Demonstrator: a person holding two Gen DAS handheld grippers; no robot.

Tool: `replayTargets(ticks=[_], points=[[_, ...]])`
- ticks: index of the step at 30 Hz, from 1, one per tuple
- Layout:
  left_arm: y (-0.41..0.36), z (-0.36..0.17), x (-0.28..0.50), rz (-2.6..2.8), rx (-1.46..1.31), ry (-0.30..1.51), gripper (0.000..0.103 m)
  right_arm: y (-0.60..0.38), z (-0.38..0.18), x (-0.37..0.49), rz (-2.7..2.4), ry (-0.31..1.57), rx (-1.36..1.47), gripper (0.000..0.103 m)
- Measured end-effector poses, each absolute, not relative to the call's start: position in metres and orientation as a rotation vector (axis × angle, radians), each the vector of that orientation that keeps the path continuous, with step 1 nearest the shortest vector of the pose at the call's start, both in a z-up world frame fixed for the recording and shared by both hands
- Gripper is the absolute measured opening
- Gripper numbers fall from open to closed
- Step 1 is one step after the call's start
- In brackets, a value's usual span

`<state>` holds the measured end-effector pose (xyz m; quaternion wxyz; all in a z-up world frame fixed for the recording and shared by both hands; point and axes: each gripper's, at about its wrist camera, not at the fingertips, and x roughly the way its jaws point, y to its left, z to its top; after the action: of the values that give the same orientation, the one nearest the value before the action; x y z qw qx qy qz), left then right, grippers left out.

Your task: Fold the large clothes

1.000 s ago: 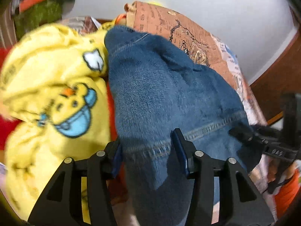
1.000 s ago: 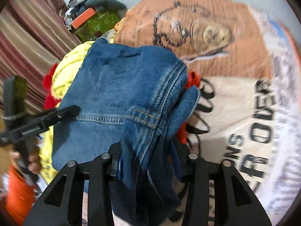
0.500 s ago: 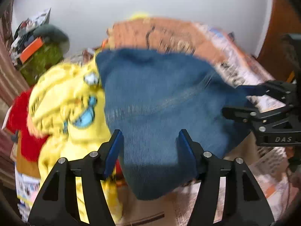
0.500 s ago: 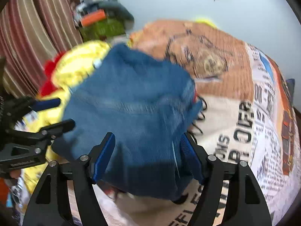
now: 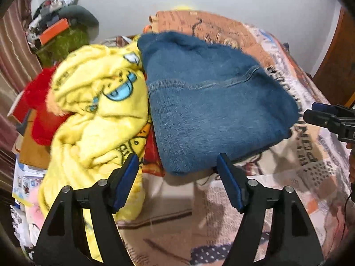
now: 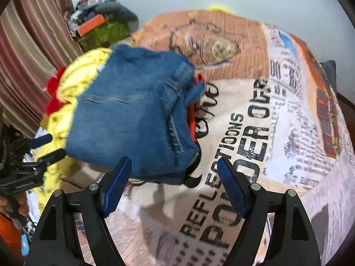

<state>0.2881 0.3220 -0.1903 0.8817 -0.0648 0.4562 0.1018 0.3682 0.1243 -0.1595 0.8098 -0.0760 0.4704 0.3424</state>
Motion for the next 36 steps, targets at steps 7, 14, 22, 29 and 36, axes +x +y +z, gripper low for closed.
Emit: replayTargets(ticks=[7,14,22,29,36], points=[[0.288,-0.097,0.244,0.218,-0.065,0.738,0.072,0.110,-0.081,0.321,0.794,0.813,-0.107,0.077],[0.240,0.006,0.172,0.208,0.005,0.423,0.072,0.077,0.007,0.251,0.865,0.538,-0.017,0.077],[0.191,0.063,0.092,0.206,0.017,0.157,0.072,0.042,0.059,0.174,0.868,0.261,0.030,0.077],[0.167,0.064,0.056,0.231,0.024,0.060,0.074,0.033,0.060,0.144,0.825,0.166,0.035,0.078],[0.162,0.050,0.046,0.246,0.018,0.060,0.102,0.033,0.052,0.143,0.735,0.164,0.002,0.100]])
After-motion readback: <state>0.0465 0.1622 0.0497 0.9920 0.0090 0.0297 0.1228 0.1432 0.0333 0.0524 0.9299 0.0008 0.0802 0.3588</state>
